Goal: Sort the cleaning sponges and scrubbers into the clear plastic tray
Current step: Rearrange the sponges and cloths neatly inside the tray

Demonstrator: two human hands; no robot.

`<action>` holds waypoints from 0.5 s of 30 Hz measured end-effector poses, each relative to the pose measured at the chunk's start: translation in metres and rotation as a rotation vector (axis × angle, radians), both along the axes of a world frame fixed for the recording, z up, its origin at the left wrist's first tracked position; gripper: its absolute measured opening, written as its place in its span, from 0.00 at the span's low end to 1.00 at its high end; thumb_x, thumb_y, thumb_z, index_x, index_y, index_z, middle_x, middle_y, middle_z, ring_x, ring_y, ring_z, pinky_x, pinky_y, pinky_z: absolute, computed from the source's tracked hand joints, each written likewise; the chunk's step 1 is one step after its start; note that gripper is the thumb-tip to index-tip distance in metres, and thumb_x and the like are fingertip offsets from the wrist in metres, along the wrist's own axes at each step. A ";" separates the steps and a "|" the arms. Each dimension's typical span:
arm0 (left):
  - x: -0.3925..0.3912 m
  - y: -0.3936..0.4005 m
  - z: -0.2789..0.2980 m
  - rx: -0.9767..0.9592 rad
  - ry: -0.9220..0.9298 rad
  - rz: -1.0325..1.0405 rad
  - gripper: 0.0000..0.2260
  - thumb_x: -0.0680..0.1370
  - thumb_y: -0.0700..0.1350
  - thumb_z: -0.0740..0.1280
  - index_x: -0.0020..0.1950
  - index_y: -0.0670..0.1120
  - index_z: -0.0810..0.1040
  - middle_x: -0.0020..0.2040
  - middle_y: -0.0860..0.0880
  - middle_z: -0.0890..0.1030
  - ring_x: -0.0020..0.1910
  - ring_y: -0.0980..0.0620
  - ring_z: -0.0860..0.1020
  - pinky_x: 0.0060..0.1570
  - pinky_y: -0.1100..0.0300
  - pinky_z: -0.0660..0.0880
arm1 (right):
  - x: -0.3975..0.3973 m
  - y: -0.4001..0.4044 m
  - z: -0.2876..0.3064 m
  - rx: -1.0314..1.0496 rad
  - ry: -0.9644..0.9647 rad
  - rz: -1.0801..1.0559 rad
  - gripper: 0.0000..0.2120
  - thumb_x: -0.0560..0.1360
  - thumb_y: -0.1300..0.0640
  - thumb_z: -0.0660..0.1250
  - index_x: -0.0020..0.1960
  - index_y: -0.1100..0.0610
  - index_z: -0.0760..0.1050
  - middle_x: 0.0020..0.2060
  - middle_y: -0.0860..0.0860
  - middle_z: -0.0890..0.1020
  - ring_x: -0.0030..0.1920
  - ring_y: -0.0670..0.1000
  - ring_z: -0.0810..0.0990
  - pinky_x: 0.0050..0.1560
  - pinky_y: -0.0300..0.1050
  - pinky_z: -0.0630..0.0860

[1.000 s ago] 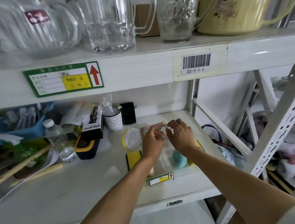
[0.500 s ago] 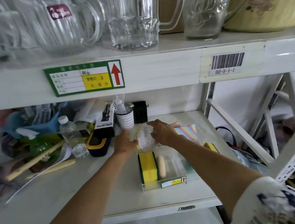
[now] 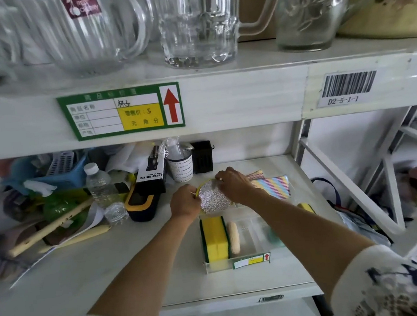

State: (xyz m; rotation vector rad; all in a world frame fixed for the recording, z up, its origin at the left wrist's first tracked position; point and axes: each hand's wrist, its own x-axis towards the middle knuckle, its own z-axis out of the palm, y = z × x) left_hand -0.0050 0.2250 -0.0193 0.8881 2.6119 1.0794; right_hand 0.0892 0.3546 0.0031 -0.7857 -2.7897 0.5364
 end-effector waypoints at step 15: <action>0.000 0.023 0.002 -0.035 0.042 -0.028 0.15 0.73 0.35 0.65 0.60 0.41 0.79 0.58 0.40 0.81 0.59 0.41 0.78 0.58 0.49 0.75 | 0.008 0.010 -0.005 -0.018 -0.011 -0.088 0.15 0.77 0.63 0.61 0.62 0.62 0.75 0.59 0.62 0.76 0.57 0.63 0.78 0.55 0.52 0.76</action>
